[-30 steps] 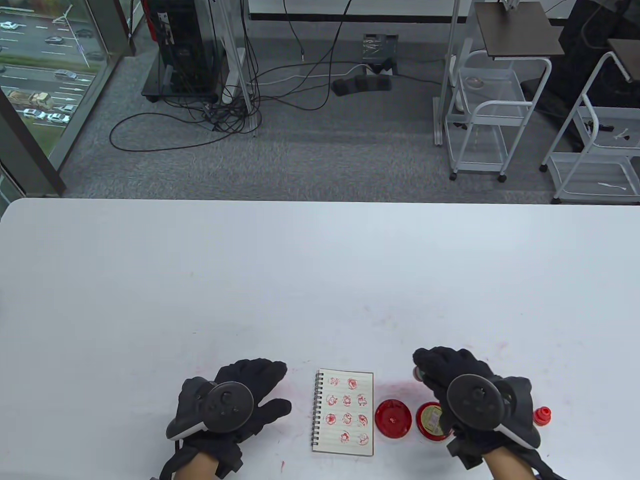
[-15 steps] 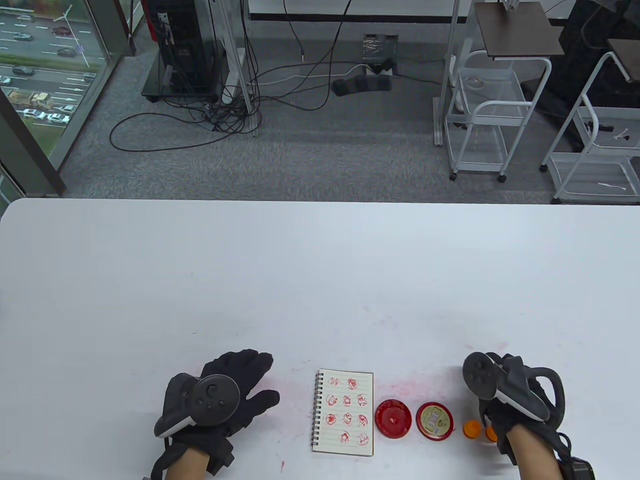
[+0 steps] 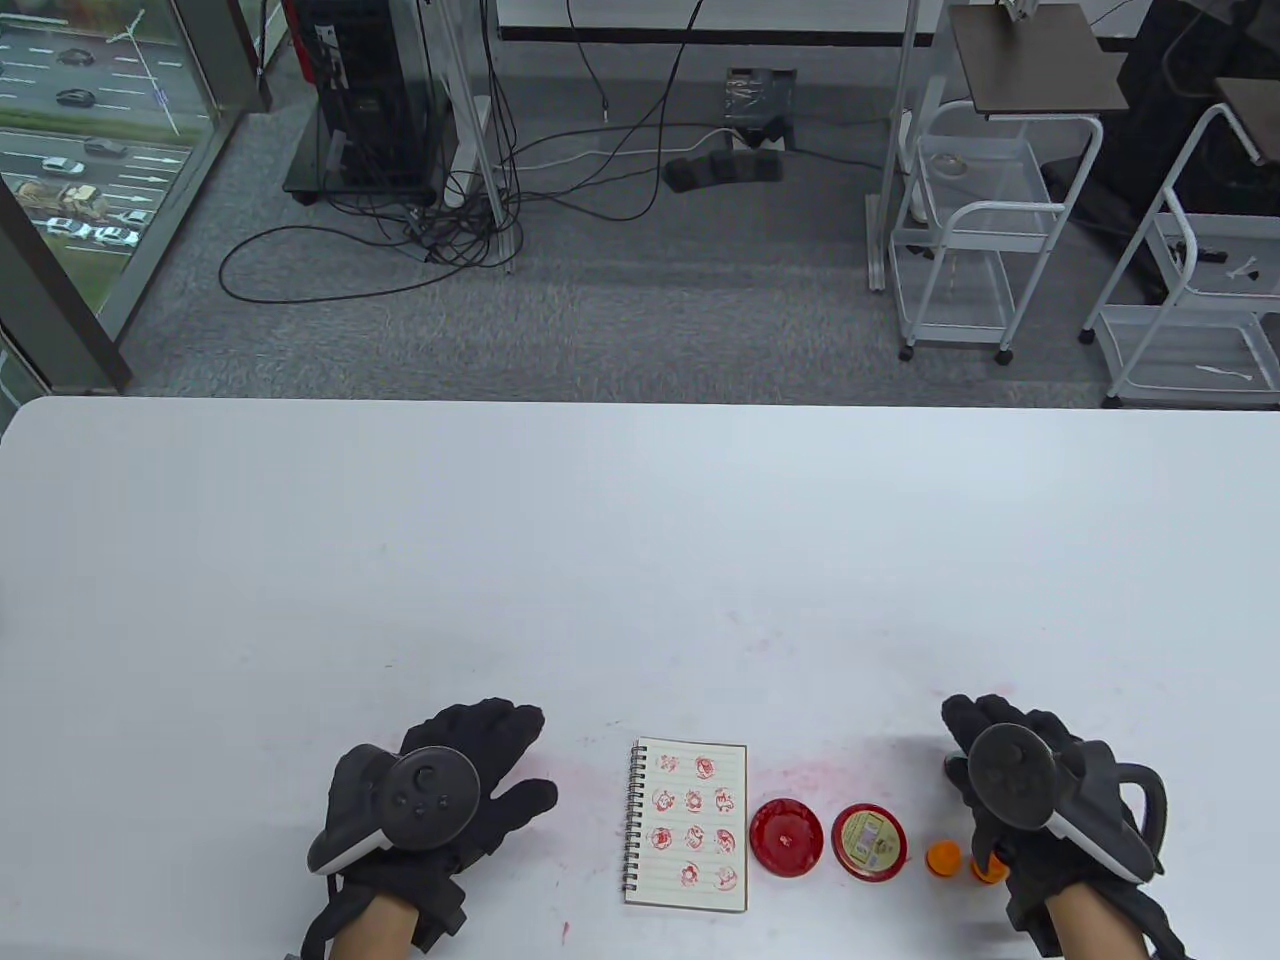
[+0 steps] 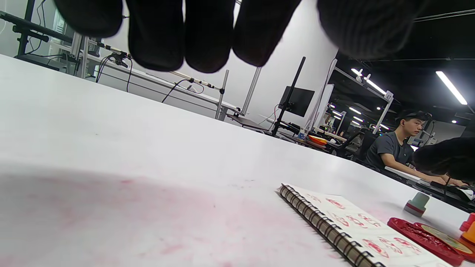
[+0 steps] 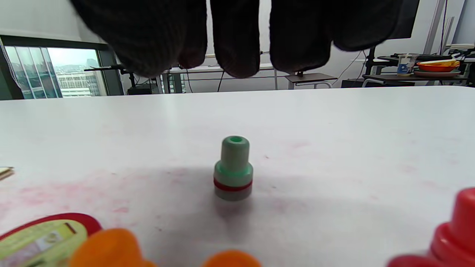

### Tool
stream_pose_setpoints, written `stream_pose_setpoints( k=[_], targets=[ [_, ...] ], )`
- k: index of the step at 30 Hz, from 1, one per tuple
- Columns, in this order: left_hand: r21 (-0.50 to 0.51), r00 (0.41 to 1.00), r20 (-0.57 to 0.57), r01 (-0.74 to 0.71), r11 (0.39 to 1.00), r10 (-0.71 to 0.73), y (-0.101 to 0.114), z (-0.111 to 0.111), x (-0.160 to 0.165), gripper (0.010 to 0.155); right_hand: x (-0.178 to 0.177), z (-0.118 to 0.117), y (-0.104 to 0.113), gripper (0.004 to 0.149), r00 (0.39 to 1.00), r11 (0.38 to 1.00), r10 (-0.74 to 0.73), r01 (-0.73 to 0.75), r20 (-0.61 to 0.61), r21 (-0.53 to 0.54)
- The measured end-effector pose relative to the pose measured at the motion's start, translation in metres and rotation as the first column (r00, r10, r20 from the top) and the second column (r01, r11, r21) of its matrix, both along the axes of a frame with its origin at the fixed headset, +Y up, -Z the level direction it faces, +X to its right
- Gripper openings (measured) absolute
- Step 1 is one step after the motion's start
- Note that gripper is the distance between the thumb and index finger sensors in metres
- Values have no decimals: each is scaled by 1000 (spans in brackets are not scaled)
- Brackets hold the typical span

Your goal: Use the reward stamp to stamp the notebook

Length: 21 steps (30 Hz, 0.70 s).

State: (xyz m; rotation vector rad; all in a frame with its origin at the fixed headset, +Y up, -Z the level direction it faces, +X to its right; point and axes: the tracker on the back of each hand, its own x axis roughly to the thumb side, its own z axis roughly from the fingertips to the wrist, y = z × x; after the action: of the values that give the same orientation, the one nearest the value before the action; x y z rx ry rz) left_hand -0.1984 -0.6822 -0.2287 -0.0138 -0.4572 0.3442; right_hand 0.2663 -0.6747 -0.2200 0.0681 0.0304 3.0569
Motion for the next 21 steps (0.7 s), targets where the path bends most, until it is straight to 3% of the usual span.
stream_pose_setpoints(
  k=[6, 11, 14, 18, 21],
  targets=[
    [-39, 1000, 23, 15, 999, -14, -4, -4, 4, 78, -10, 12, 9, 64, 997, 994, -63, 67, -41, 90],
    [-54, 998, 8, 62, 997, -62, -6, -5, 5, 81, -25, 14, 17, 71, 993, 995, -59, 66, -101, 76],
    [-163, 994, -18, 100, 982, -104, -9, -7, 2, 86, -33, 13, 21, 75, 990, 993, -99, 105, -96, 56],
    [-160, 994, -35, 97, 982, -104, -11, -9, 0, 89, -42, 15, 6, 80, 978, 984, -175, 179, -113, 27],
    [-128, 989, -49, 135, 983, -142, -9, -8, 0, 91, -46, 15, -8, 81, 984, 991, -126, 118, -125, -64]
  ],
)
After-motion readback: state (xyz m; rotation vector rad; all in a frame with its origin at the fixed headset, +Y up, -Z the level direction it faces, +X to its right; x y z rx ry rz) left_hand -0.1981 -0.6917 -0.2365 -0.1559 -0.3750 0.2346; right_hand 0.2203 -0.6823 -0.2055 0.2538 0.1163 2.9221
